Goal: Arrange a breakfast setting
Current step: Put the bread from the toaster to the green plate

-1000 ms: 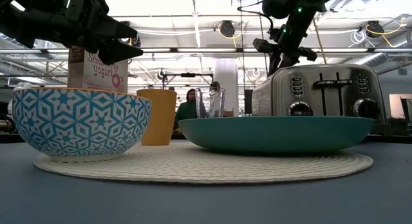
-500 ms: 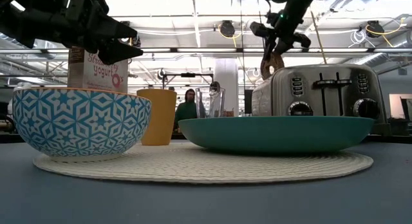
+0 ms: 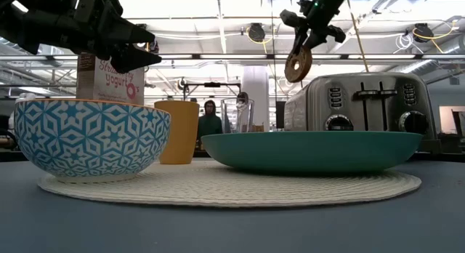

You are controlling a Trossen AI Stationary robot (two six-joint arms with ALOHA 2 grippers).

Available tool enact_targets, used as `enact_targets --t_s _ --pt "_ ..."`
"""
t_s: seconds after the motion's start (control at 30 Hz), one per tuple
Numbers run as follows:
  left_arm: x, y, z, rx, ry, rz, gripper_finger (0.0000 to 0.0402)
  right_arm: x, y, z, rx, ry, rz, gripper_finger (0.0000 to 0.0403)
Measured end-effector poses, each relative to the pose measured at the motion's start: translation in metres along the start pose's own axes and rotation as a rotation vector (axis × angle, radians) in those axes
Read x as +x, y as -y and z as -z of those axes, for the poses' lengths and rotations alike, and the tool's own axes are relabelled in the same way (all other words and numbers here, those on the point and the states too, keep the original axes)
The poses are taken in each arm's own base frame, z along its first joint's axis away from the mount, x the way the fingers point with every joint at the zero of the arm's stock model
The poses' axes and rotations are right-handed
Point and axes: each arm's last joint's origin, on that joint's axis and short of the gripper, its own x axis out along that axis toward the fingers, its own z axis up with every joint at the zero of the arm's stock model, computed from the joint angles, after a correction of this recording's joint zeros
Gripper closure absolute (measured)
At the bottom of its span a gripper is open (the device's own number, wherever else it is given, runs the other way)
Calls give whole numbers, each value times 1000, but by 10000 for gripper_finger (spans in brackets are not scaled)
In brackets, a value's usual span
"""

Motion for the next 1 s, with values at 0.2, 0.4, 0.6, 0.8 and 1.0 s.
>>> enact_targets --t_s 0.2,0.4,0.6,0.8,1.0 --pt "0 0 0 0 0 0 4 -7 -5 -4 -2 16 -26 314" --pt "0 0 0 0 0 0 4 -14 -18 1 -20 -35 -152 314" --pt "0 0 0 0 -1 0 4 -25 -36 12 -35 -91 -276 314" --pt "0 0 2 -5 -16 -1 4 -41 -55 27 -81 -169 -428 314" --pt "0 0 2 -12 -19 -1 4 -60 -72 47 -129 -285 -547 314"
